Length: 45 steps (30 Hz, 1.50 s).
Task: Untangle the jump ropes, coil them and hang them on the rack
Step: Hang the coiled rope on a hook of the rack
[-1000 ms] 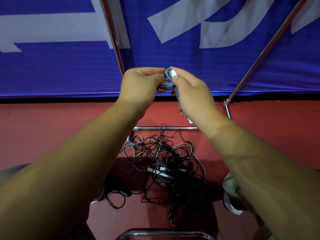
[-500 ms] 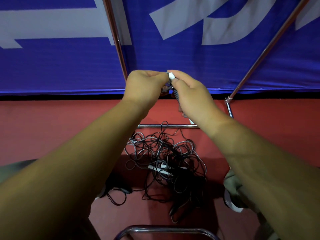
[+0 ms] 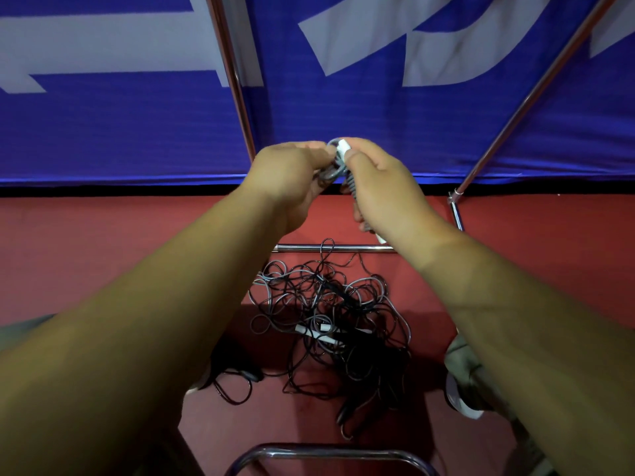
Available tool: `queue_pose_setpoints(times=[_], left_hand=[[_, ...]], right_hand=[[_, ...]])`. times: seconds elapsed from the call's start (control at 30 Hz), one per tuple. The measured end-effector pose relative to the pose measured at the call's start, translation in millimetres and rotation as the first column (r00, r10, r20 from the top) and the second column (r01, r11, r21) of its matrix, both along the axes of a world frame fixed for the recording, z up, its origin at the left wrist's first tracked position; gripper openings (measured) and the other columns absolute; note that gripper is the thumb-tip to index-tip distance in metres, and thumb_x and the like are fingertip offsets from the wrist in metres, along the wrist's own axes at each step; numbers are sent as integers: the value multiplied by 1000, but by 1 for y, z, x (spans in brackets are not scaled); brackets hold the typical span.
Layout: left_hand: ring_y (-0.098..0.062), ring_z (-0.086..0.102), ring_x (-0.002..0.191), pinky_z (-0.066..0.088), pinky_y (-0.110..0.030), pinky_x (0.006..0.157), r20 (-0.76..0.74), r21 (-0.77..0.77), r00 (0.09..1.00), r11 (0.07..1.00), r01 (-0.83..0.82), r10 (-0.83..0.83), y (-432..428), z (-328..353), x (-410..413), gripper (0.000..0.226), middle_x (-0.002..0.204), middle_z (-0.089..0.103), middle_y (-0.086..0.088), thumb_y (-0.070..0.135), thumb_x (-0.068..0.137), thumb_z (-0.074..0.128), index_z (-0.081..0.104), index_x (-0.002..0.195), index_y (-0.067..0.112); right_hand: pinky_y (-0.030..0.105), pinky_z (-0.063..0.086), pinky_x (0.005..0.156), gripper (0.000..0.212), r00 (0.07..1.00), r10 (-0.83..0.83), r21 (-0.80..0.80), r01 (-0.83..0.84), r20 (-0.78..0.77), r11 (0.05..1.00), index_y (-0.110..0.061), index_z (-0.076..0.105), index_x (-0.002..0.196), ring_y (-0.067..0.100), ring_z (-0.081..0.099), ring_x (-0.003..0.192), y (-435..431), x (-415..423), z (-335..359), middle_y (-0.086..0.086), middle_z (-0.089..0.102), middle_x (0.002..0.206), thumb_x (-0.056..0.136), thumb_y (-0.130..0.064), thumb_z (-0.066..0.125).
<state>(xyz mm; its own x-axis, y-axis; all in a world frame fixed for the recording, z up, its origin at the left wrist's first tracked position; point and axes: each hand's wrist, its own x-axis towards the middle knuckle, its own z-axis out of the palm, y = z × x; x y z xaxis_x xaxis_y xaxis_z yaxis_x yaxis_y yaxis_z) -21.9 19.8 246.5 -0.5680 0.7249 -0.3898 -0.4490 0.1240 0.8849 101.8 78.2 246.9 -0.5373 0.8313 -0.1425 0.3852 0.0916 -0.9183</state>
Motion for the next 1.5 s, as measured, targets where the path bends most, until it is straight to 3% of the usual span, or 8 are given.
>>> queue_pose_setpoints(times=[0.1, 0.2, 0.3, 0.37, 0.8, 1.03, 1.27, 1.5], left_hand=[[-28, 73, 106, 60, -33, 96, 95, 90, 994, 995, 51, -60, 1, -9, -6, 22, 110, 76, -21, 1, 105, 56, 69, 120, -8], [-28, 72, 116, 60, -32, 98, 114, 100, 990, 992, 77, -88, -2, -4, -1, 27, 126, 73, -22, -3, 106, 51, 69, 126, -3], [-17, 75, 95, 61, -27, 76, 108, 55, 993, 997, 49, -55, -3, 1, 1, 27, 113, 78, -10, -3, 104, 55, 69, 125, 7], [-17, 75, 87, 58, -24, 67, 111, 62, 994, 998, 5, -11, -2, -1, -2, 24, 108, 77, -13, -4, 103, 58, 67, 124, 4], [-25, 78, 91, 60, -28, 77, -108, 24, 993, 999, 43, -40, -2, -3, -1, 15, 99, 79, -19, -6, 97, 66, 74, 108, -1], [-28, 76, 92, 64, -37, 88, -65, 56, 998, 998, 26, -22, -3, -1, 2, 18, 101, 77, -25, -9, 99, 62, 72, 114, -8], [-22, 75, 77, 60, -29, 69, -119, 85, 992, 995, -42, 52, -9, 3, 6, 14, 89, 79, -14, -4, 93, 72, 76, 105, 2], [-25, 80, 86, 63, -30, 76, -272, 120, 955, 989, -90, 120, -8, 14, 6, 28, 93, 80, -14, -7, 87, 78, 71, 113, 1]], right_hand=[[39, 58, 52, 26, 999, -26, -99, 22, -39, 995, -46, 71, 118, 23, 62, 57, 0, -1, 5, 1, 72, 87, 108, -41, 48], [39, 56, 51, 25, 996, -47, -149, 35, -80, 988, -43, 71, 111, 27, 60, 53, 1, 0, 7, 10, 70, 87, 109, -39, 47], [38, 54, 51, 26, 996, -42, -158, 28, -85, 987, -45, 71, 115, 27, 59, 55, 2, 2, 8, 9, 70, 85, 109, -39, 47], [38, 54, 52, 25, 997, -29, -158, 16, -77, 987, -47, 71, 114, 27, 59, 56, 2, 3, 9, 8, 71, 85, 108, -41, 48], [41, 60, 50, 23, 995, -78, -185, 64, -70, 981, -35, 79, 106, 28, 67, 50, -1, 12, 12, 6, 75, 75, 102, -47, 59], [38, 55, 53, 20, 983, -71, -298, 18, -170, 954, -31, 77, 106, 28, 60, 51, 0, 11, 9, 6, 68, 71, 104, -44, 62], [34, 51, 52, 19, 971, -9, -290, -62, -238, 955, -34, 77, 114, 27, 59, 54, -3, 8, 13, 7, 67, 75, 106, -41, 62], [36, 53, 52, 18, 982, 41, -196, -78, -185, 978, -41, 76, 117, 27, 61, 54, 4, 6, 22, 10, 71, 85, 104, -45, 64]])
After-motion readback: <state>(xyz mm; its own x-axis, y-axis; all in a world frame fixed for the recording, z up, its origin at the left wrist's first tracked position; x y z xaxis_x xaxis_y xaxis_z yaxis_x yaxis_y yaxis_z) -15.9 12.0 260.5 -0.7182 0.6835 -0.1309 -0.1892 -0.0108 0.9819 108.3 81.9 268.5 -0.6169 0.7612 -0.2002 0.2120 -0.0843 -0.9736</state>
